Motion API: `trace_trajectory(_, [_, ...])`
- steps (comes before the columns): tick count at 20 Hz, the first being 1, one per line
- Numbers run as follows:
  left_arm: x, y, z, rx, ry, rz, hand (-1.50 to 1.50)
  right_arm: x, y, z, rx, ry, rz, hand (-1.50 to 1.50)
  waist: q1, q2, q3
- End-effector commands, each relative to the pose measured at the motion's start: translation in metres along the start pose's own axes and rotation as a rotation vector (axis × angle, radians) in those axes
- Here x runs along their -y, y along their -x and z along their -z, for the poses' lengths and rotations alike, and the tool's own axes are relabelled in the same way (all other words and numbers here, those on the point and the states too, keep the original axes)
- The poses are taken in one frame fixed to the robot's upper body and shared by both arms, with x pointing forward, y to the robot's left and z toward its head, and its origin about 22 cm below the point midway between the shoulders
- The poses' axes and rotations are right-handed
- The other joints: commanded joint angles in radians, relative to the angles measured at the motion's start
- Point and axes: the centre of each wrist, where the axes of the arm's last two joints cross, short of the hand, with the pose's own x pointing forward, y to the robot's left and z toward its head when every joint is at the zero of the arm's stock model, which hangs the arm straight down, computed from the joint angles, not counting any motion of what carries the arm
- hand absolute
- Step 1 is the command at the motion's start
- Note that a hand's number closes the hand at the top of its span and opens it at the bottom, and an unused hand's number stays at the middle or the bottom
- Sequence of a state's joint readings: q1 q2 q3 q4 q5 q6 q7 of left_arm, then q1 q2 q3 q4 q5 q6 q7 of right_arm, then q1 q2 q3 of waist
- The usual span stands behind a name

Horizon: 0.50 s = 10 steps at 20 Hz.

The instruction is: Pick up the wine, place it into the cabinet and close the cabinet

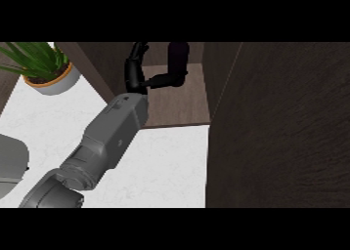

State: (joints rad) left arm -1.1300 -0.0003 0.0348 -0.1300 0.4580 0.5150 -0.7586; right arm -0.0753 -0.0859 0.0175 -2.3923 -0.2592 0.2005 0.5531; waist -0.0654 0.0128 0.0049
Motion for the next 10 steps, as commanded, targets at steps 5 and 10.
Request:
trace_trajectory(5, [-0.034, 0.030, -0.011, -0.031, -0.033, 0.084, -1.50, 0.002, -0.010, -0.009, 0.041, -0.008, 0.003, -1.50, -0.004, 0.013, -0.006])
trace_trajectory(10, [-0.030, 0.027, -0.011, 0.007, -0.071, 0.030, -1.50, -0.008, -0.017, -0.010, 0.030, -0.039, 0.015, -1.50, -0.004, 0.012, -0.007])
